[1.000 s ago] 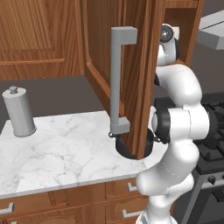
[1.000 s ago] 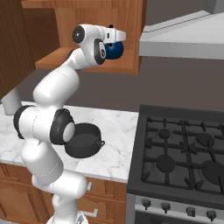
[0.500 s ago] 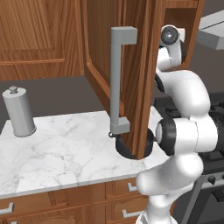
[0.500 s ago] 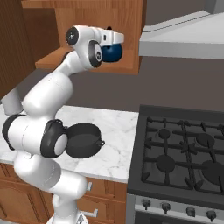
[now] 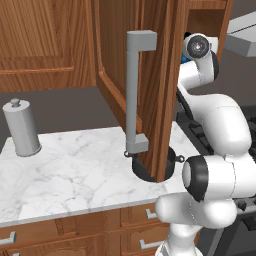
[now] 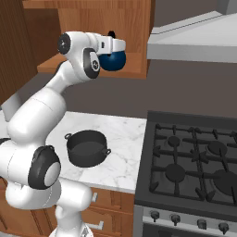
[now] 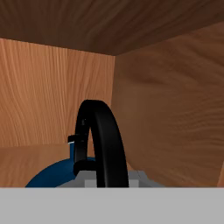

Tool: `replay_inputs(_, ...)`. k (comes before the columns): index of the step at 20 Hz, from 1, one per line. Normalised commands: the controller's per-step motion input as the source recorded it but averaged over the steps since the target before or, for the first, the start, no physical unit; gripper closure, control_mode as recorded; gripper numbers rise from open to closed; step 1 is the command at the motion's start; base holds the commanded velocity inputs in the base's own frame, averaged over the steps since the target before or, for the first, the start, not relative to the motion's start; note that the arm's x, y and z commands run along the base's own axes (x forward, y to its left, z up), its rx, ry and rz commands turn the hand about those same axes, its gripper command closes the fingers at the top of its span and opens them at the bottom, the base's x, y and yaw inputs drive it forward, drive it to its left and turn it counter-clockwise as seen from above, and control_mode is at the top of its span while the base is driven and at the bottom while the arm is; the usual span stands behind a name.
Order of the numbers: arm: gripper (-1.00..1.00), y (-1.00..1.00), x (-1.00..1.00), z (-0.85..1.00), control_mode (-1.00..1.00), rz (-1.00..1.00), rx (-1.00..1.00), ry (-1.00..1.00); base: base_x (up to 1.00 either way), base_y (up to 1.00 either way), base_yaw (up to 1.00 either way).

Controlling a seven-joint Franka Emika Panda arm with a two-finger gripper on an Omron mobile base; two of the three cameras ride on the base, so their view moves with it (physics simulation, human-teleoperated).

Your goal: Pick the kettle from the cabinet and place it on a stove burner. Then pick the pot from the counter and place it on another stove burner. Finally, turn both burners on.

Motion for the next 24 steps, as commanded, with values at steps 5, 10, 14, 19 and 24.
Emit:
replay_inputs(5, 1.0, 0.1, -0.61, 0.0, -1.0, -0.02, 0.0, 0.0, 0.0, 0.0, 0.0)
replay_inputs(10, 1.0, 0.09, -0.62, 0.0, -1.0, -0.01, 0.0, 0.0, 0.0, 0.0, 0.0)
replay_inputs(14, 1.0, 0.05, -0.57, 0.0, -1.0, -0.01, 0.0, 0.0, 0.0, 0.0, 0.0)
replay_inputs(19, 1.0, 0.0, -0.53, 0.0, -1.0, -0.01, 0.0, 0.0, 0.0, 0.0, 0.0)
replay_inputs(24, 1.0, 0.0, -0.46, 0.0, -1.0, -0.01, 0.0, 0.0, 0.0, 0.0, 0.0)
